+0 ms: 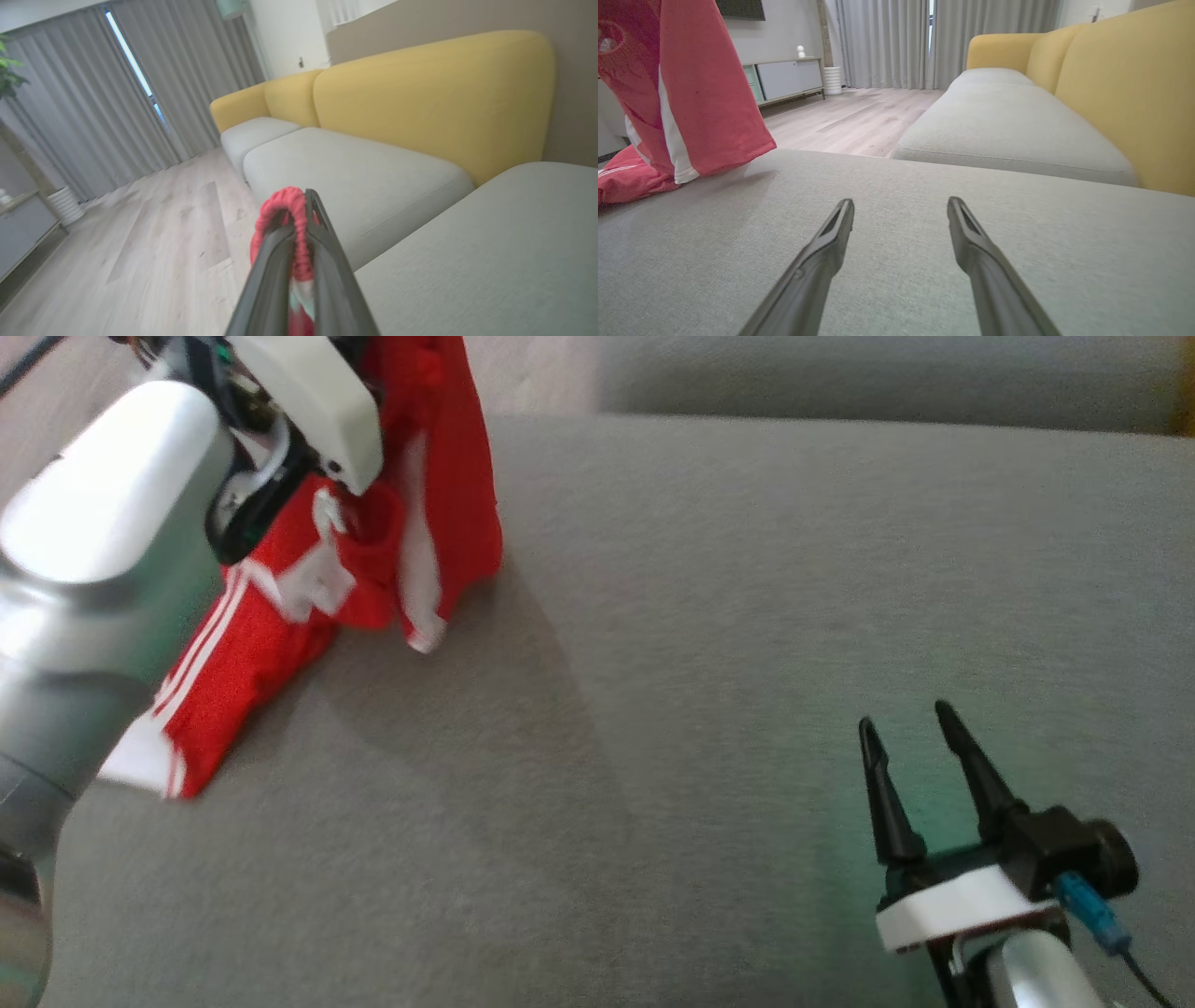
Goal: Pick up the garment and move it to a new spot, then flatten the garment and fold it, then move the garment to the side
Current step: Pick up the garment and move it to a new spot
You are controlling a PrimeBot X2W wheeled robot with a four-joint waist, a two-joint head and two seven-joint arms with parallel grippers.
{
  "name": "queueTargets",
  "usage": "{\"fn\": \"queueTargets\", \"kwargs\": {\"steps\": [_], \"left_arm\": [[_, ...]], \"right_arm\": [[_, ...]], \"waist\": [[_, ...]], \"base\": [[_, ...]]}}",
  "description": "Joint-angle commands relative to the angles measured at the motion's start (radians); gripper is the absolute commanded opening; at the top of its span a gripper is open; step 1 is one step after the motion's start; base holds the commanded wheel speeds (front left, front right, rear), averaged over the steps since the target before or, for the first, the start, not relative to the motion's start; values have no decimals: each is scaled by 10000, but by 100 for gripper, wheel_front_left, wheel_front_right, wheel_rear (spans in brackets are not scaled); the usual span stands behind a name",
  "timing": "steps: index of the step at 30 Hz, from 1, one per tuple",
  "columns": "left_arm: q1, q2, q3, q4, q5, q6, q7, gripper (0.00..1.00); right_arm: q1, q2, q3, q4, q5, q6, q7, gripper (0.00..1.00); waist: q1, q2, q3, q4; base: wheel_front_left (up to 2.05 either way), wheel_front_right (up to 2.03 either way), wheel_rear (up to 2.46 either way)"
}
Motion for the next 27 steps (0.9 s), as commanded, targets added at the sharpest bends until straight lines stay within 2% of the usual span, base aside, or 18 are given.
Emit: {"fn": "queueTargets", "kwargs": {"steps": [1, 6, 10, 18, 27], "left_arm": [[-799, 367, 258, -289, -165, 18, 18, 0], [-1173, 275, -89, -650, -615, 18, 83, 0], [-1288, -70, -207, -739, -1003, 18, -58, 0], [-437, -975, -837, -625, -1752, 18, -154, 0], [2636, -2041, -1550, 633, -2794, 18, -520, 0]], "right_arm": [[6, 42, 314, -262, 144, -7, 4, 100], [179, 51, 581, -338, 790, -7, 4, 100], [281, 52, 686, -356, 1012, -7, 4, 100], [347, 53, 751, -386, 1228, -7, 4, 100], [245, 54, 959, -257, 1570, -7, 4, 100]], "waist": [[3, 0, -1193, -1359], [3, 0, -1579, -2609], [3, 0, -1708, -3434], [3, 0, -1596, -4336], [3, 0, -739, -4649]], "base": [[0, 0, 0], [0, 0, 0], [0, 0, 0], [0, 0, 0], [0, 0, 0]]}}
